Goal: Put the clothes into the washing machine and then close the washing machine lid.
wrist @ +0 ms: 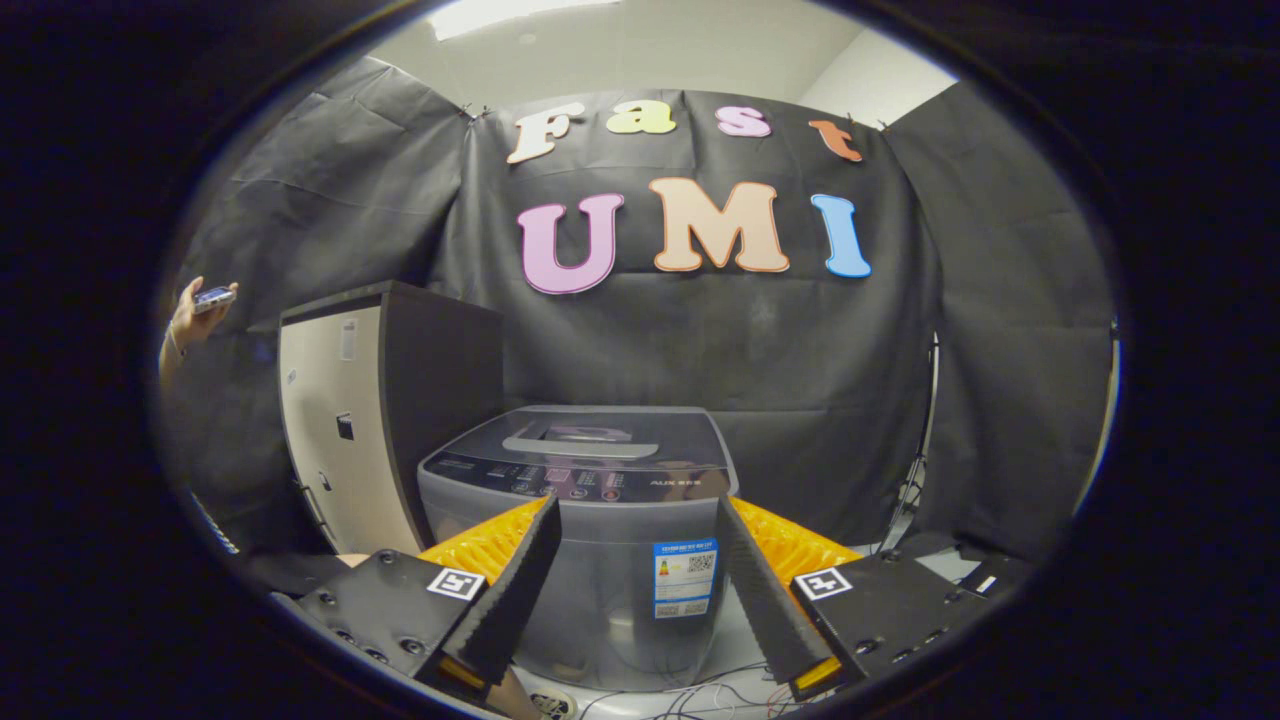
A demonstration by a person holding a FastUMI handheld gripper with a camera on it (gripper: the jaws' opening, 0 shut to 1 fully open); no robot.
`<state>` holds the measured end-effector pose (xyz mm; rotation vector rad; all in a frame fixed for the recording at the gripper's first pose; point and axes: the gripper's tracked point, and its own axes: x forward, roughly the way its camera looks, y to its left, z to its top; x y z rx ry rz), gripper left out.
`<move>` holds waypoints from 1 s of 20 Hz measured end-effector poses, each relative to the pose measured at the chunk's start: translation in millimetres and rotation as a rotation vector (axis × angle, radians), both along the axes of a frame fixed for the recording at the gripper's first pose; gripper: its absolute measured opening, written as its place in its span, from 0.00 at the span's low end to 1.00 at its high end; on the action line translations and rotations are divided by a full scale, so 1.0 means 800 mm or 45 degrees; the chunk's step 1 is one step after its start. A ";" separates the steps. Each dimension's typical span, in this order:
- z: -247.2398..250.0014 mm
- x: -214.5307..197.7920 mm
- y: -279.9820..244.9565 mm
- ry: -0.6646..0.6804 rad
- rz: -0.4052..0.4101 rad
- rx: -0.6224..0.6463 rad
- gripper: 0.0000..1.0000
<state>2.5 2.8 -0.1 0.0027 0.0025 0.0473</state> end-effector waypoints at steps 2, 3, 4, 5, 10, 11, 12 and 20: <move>0.000 0.000 0.000 0.000 0.000 0.000 0.97; 0.001 0.000 0.000 0.000 0.000 0.000 0.97; 0.000 -0.001 0.000 0.000 0.000 0.000 0.97; 0.001 0.000 0.000 0.000 0.000 0.000 0.97; -0.001 -0.001 0.001 0.000 -0.001 0.000 0.97; -0.001 0.000 0.001 0.000 -0.001 0.000 0.97; -0.001 0.000 0.001 0.000 -0.001 0.000 0.97; -0.001 0.000 0.002 0.000 -0.002 0.000 0.97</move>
